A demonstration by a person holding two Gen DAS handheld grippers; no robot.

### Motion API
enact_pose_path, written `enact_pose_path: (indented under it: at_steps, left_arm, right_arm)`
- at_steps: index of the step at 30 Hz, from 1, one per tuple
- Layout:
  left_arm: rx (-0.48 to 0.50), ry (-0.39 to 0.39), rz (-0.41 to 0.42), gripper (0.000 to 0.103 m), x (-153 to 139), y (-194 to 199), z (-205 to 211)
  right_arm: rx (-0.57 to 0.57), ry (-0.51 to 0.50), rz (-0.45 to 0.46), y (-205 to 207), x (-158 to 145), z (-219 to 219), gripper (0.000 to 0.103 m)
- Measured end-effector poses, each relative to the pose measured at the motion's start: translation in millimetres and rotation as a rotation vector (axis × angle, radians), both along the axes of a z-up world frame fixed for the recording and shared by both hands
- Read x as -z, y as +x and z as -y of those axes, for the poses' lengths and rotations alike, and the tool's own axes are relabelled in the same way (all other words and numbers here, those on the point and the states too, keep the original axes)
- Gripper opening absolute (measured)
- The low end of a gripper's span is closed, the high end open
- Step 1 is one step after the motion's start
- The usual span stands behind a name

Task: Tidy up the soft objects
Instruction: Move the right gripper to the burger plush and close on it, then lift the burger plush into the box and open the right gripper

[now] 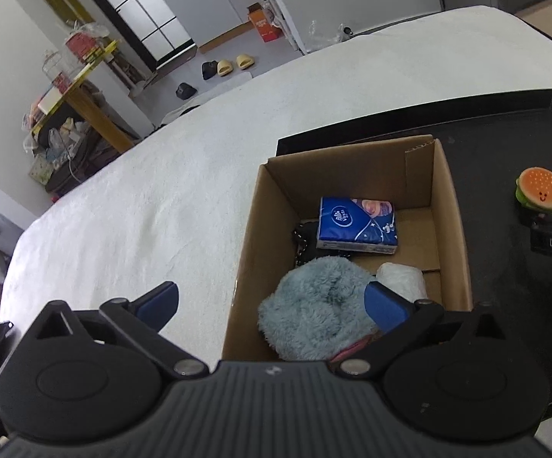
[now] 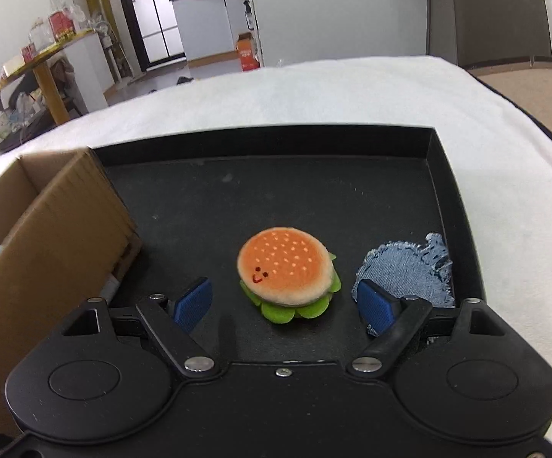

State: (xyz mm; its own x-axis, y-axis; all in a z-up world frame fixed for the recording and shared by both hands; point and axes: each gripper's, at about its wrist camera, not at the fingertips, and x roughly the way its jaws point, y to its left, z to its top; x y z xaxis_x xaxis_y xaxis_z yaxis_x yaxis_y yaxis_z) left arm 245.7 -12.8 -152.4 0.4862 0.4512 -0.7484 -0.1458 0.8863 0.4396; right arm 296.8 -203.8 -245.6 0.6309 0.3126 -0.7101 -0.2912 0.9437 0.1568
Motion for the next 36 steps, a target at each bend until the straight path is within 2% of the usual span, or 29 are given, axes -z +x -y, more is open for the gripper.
enact_pose_path:
  at_steps: [2,4,6,9,12,23,36]
  left_arm:
    - [0.007,0.000,0.029,0.103,-2,-1,3]
    - [0.011,-0.022,0.046,0.103,-3,-2,4]
    - [0.015,-0.031,0.053,0.103,-5,-2,5]
    - [0.028,-0.011,0.048,0.103,-5,-4,9]
    - [0.013,-0.031,0.043,0.103,-7,-7,7]
    - [-0.032,-0.075,0.066,0.103,-20,-27,-5]
    - [-0.055,-0.094,0.101,0.103,-34,-44,-25]
  right_arm:
    - [0.004,-0.020,0.006,3,2,-1,0.080]
    - [-0.001,-0.011,0.003,2,2,-2,0.067]
    - [-0.013,-0.025,0.009,-1,1,-2,0.048]
    - [-0.019,-0.018,-0.001,-5,-2,2,0.045]
    - [-0.007,-0.005,-0.018,-8,-6,6,0.044]
    - [-0.008,-0.007,0.020,-30,-30,8,0.043]
    - [0.021,-0.034,0.051,-48,-65,15,0.043]
